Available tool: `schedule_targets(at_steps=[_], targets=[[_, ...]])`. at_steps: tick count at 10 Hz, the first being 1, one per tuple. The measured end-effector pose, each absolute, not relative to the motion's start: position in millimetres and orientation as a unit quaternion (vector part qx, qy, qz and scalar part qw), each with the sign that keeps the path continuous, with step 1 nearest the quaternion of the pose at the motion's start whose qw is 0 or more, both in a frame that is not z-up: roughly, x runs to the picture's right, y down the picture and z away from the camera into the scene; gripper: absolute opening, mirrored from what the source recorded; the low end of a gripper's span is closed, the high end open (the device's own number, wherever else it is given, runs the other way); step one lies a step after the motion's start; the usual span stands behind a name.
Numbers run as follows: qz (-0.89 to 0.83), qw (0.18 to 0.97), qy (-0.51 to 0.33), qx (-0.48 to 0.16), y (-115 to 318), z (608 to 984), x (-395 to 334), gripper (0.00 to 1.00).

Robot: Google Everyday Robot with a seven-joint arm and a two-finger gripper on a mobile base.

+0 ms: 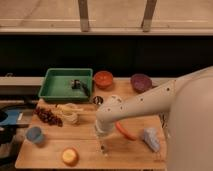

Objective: Place fork in purple bowl

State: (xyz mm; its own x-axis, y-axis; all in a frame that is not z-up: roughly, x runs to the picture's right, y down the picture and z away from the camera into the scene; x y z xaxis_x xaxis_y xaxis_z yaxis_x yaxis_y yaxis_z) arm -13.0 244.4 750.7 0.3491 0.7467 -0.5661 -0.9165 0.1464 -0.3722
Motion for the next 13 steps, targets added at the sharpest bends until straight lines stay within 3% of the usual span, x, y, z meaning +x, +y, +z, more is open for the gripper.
schedule_targets(at_steps=[3,8,13], targets=[[0.571,0.749,0.105,-0.319,203,742,5,0.0],[0.611,0.721,0.072,-0.318,137,760,61,0.0],[0.672,0.676,0.028,-0.301,94,749,134,0.0]])
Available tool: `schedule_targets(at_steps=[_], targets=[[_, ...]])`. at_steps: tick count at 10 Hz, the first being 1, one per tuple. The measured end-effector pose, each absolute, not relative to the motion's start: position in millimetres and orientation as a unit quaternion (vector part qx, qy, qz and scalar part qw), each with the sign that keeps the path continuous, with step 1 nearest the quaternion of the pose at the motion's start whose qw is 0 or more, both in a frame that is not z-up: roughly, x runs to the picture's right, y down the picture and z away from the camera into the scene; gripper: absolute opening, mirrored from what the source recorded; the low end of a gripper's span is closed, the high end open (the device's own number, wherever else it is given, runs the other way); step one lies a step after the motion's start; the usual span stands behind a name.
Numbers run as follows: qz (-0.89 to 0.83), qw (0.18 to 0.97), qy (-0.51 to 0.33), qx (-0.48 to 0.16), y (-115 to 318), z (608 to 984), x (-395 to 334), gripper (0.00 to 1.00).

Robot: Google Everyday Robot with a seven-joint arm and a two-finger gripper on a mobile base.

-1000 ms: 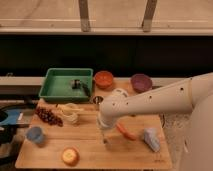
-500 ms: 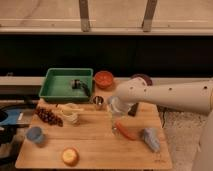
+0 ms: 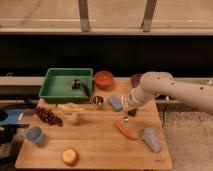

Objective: Place fork in purple bowl

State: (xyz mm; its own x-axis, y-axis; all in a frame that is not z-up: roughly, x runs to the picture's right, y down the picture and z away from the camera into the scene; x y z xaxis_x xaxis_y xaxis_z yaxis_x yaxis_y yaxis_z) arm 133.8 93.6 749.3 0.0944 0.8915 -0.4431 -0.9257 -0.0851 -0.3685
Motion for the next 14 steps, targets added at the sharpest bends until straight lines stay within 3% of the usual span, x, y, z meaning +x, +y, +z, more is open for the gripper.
schedule_targets(at_steps=[4,10,14], targets=[[0.72,0.64,-0.015,-0.268,81,732,182,0.0],[0.724,0.636,-0.021,-0.268,81,733,180,0.0],[0.775,0.589,-0.053,-0.223,58,771,201,0.0]])
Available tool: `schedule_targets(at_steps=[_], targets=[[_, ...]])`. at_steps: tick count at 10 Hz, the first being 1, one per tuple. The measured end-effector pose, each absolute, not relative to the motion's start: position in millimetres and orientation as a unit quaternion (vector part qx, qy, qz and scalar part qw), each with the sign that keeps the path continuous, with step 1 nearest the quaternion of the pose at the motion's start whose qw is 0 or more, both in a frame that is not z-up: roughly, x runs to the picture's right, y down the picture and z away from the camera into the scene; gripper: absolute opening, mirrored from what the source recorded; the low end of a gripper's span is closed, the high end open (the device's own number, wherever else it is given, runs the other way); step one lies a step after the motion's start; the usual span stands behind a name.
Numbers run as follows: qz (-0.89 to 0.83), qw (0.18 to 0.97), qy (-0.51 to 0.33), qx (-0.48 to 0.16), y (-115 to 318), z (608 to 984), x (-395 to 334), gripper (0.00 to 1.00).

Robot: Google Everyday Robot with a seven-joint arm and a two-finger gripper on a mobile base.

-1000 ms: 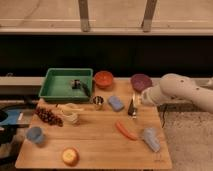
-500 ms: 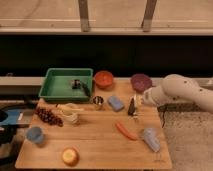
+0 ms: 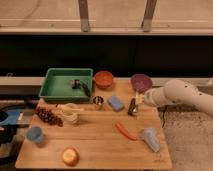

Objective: Place fork in purple bowl

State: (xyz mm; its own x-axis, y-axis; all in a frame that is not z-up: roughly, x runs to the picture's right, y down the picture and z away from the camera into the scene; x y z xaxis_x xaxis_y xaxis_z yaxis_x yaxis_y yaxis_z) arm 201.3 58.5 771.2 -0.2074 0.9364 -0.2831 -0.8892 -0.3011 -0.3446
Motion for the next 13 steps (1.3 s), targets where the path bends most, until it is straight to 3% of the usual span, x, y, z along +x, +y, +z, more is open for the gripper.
schedule_targets(at_steps=[8,13], targets=[[0.79,0.584,-0.049,-0.182,-32,808,232,0.0],[0.788,0.59,-0.044,-0.172,-60,824,242,0.0]])
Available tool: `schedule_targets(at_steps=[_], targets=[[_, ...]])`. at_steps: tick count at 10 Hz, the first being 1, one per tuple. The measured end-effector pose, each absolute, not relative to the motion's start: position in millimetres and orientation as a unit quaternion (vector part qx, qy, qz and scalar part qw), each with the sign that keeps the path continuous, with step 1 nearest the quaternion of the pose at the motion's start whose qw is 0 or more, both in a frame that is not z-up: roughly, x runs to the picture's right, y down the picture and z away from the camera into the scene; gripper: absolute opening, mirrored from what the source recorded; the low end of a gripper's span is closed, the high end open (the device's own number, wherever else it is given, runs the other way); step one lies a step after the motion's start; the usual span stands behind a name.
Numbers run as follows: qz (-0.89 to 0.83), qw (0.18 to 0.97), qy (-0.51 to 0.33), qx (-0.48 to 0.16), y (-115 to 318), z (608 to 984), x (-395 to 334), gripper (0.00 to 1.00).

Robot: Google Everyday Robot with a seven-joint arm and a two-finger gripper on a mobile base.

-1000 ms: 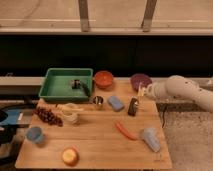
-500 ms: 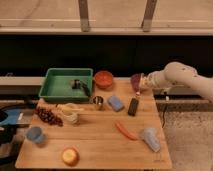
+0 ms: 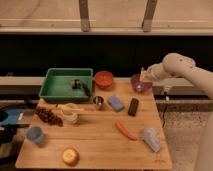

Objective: Place fork in purple bowl

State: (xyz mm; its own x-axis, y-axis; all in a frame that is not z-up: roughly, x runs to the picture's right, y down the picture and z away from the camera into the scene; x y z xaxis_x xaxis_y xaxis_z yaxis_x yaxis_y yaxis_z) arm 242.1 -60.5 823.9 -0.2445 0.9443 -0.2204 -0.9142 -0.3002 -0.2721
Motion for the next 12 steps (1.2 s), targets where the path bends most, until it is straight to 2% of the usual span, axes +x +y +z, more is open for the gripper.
schedule_targets(at_steps=[5,12], targets=[[0.787,0.59,-0.074,-0.165,-70,850,246,0.0],[0.783,0.592,-0.088,-0.172,-75,852,248,0.0]])
